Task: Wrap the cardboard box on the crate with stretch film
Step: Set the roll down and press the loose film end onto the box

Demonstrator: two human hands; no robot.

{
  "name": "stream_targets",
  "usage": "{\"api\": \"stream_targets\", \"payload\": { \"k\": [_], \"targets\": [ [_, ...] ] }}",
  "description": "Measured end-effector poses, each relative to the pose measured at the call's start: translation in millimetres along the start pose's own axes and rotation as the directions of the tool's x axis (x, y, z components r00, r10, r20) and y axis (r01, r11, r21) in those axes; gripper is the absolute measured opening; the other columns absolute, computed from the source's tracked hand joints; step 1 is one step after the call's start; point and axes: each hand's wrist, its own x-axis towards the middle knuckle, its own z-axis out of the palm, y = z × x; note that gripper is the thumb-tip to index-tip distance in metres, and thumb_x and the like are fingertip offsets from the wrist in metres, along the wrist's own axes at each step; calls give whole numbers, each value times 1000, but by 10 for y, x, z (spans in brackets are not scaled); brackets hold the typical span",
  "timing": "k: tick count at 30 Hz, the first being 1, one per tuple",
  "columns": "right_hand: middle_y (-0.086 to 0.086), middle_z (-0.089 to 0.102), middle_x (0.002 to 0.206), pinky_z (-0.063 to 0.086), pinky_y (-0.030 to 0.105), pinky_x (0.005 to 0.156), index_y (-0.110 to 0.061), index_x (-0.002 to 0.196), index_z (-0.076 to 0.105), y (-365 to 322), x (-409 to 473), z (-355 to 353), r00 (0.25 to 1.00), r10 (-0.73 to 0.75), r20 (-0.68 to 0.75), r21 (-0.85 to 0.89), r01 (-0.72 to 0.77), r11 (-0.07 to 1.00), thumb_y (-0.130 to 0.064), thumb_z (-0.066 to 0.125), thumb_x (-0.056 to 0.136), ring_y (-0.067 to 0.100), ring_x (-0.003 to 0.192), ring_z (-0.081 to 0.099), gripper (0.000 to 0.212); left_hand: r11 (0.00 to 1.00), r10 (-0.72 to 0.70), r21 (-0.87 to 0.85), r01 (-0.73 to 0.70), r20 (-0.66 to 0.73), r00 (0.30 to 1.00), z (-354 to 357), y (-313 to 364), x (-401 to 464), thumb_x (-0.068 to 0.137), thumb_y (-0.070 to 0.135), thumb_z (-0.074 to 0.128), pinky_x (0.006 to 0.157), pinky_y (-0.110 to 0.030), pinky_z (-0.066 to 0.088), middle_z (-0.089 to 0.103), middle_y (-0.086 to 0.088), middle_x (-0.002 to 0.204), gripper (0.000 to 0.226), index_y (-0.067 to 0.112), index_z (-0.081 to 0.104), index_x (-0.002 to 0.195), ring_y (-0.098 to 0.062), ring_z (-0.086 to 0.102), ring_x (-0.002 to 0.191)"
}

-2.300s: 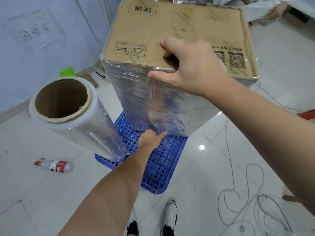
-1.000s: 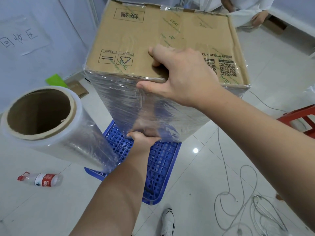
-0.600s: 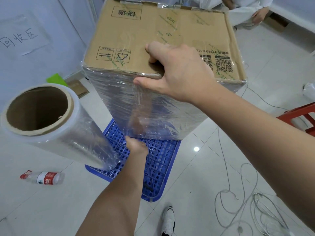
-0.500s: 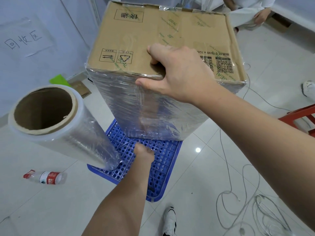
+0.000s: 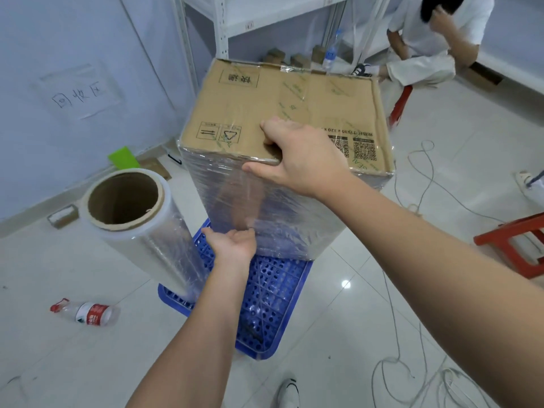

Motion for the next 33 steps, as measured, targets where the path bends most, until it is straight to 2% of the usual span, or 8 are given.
{"api": "stream_targets", "payload": {
  "k": [5, 8, 12, 17, 23, 28, 31, 33],
  "targets": [
    [-7, 51, 88, 50, 41, 68, -24, 87, 41, -7, -17, 11, 1000, -6, 5, -23, 6, 1000, -77, 48, 80, 18, 83, 53, 54, 975, -189, 126, 184, 34, 981, 154, -323, -649, 102, 71, 26, 124, -60, 14, 14, -21, 169, 89, 9, 12, 164, -42, 16, 155],
    [-6, 51, 90, 50, 42, 70, -24, 90, 41, 13, -10, 30, 1000, -6, 14, -24, 6, 1000, -78, 46, 80, 19, 85, 54, 55, 961, -247, 159, 227, 112, 963, 547, -165, -847, 101, 68, 33, 121, -63, 23, 44, -28, 153, 82, 4, 43, 152, -46, 38, 144],
    [-7, 53, 93, 50, 42, 71, -24, 93, 43, 24, 1, 7, 999, 6, 38, -4, -6, 1000, -80, 45, 79, 19, 88, 55, 58, 959, -90, 278, 53, 122, 988, 870, 90, -1159, 107, 30, 25, 121, -59, 21, 51, -23, 149, 53, 8, 55, 146, -43, 38, 144],
    [-7, 55, 99, 51, 42, 76, -21, 103, 49, 7, -17, -88, 995, 31, 95, 53, -37, 998, -87, 43, 76, 17, 91, 55, 72, 995, 12, 92, -39, 278, 961, 954, 146, -1538, 106, 32, 37, 93, -45, 54, 69, -20, 127, 44, 11, 66, 132, -38, 64, 119],
    [-4, 56, 105, 52, 41, 79, -20, 115, 48, -53, -57, -161, 994, -12, 111, -9, 14, 1000, -85, 43, 77, 19, 97, 56, 75, 903, 114, 342, -262, 398, 911, 955, 137, -1978, 104, 28, 51, 121, -38, 34, 58, -18, 143, 47, 2, 51, 143, -26, 52, 136],
    [-2, 55, 109, 52, 38, 77, -22, 108, 49, -83, -56, -158, 989, -82, 122, -177, 103, 979, -74, 53, 82, 20, 103, 54, 58, 397, 313, 646, -652, 573, 758, 1057, 321, -2203, 103, 15, 51, 96, -30, 51, 70, -4, 116, 21, 15, 63, 122, -14, 65, 109],
    [-3, 50, 99, 49, 37, 64, -22, 96, 46, -85, -46, -157, 992, -73, 101, -155, 89, 984, -72, 48, 86, 20, 90, 53, 50, -514, 238, 556, -653, 824, 514, 1117, 455, -2055, 101, 16, 55, 109, -37, 46, 58, 0, 136, 30, 21, 59, 130, -15, 56, 124],
    [-3, 50, 99, 49, 36, 63, -22, 95, 47, -71, -44, -155, 994, -71, 88, -135, 83, 987, -71, 47, 87, 20, 88, 54, 50, -905, -18, 181, -385, 888, 459, 1145, 497, -1924, 95, 23, 64, 108, -39, 42, 54, -1, 139, 43, 17, 56, 137, -21, 51, 128]
  ]
}}
